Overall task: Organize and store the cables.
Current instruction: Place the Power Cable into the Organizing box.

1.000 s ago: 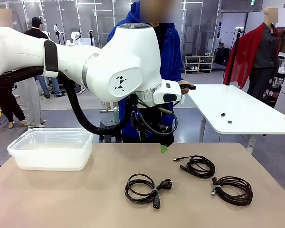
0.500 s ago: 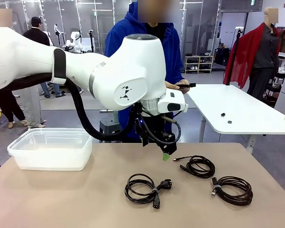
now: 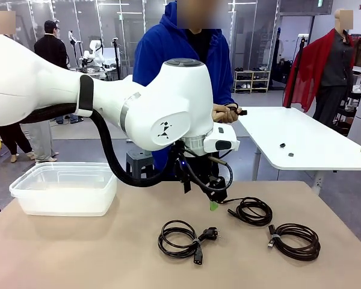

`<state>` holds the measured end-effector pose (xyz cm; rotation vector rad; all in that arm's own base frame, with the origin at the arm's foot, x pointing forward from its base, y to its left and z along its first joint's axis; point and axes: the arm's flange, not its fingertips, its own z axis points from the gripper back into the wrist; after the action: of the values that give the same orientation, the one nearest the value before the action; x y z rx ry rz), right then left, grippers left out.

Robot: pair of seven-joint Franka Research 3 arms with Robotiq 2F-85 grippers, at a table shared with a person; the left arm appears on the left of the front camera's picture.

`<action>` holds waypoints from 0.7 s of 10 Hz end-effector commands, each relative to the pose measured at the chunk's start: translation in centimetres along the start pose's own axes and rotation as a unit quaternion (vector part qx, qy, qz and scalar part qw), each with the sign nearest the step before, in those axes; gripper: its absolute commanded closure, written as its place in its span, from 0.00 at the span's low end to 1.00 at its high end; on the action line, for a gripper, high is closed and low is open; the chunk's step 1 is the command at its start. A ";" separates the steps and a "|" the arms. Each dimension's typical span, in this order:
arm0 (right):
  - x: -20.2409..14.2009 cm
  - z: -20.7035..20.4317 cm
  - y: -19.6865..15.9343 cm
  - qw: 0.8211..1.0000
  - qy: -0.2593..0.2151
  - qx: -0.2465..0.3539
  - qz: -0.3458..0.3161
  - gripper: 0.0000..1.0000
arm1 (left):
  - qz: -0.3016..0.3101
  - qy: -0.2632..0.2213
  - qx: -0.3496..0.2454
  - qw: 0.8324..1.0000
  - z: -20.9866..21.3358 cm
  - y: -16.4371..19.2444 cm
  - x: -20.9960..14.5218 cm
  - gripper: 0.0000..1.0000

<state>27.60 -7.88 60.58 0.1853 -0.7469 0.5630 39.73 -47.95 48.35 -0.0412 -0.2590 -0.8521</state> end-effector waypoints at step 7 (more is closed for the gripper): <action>-0.1 0.0 -0.1 1.000 -0.001 0.001 -0.001 0.00 | 0.050 0.000 -0.005 0.999 -5.7 -0.4 -0.1 0.00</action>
<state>27.60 -7.88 60.58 0.1853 -0.7469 0.5630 41.05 -48.90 43.41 -0.0634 -0.2196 -0.7788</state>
